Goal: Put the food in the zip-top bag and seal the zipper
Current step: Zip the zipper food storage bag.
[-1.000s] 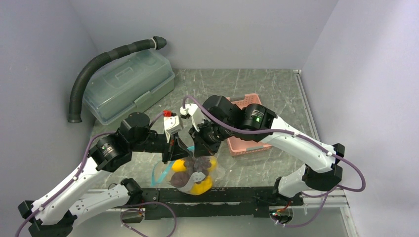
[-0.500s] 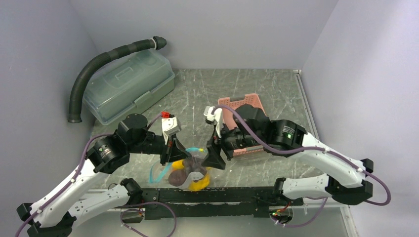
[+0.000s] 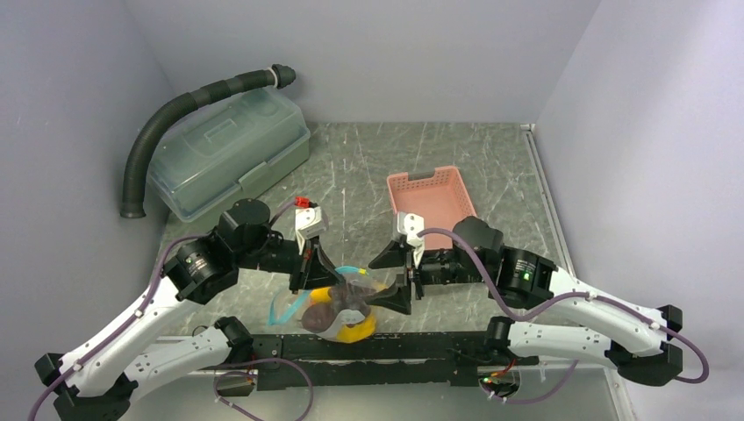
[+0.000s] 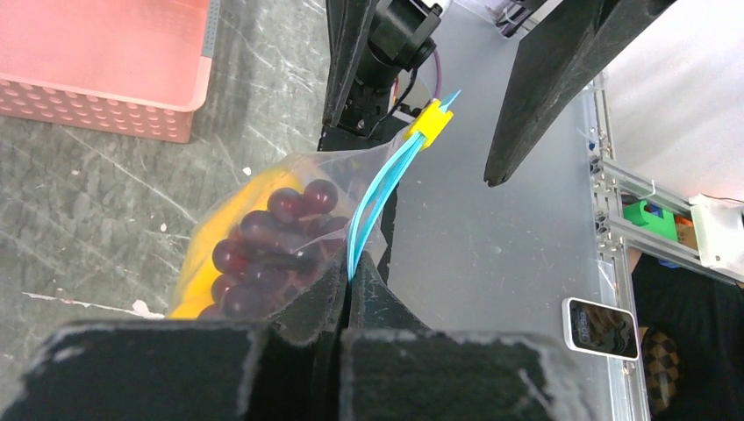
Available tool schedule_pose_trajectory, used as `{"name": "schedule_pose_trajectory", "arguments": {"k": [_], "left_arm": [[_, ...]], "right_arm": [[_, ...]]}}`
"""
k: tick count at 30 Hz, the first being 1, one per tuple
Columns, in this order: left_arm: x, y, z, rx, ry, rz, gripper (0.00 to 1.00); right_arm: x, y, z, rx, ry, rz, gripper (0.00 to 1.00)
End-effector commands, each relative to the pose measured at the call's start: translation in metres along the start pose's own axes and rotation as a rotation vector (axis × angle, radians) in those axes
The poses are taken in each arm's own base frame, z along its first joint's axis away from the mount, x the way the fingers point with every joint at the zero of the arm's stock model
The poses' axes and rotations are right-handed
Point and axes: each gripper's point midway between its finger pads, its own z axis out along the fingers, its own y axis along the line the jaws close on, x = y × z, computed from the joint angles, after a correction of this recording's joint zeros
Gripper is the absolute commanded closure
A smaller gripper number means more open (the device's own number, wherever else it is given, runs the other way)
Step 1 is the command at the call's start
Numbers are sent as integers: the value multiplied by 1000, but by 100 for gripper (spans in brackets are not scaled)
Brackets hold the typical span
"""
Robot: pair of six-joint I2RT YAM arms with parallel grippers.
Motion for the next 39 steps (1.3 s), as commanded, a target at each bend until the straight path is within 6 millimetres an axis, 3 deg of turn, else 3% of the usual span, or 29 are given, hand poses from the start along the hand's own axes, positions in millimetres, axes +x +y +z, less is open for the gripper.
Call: {"name": "schedule_pose_trajectory", "arguments": {"k": [1,19,30,39], "left_arm": [[-23,-17,-2,78,-78,51,100],[-29,-27,-6,113,-99,59,100],[-34,-31,-8,116,-115,71,100],[-34,-32,-10,119,-116,75,100]], "right_arm": [[-44,4,-3,-21,-190,-106,29],[-35,-7,11,15,-141,-80,53],[-30,-6,13,6,-129,-67,57],[-30,-3,12,-11,-114,-71,100]]}}
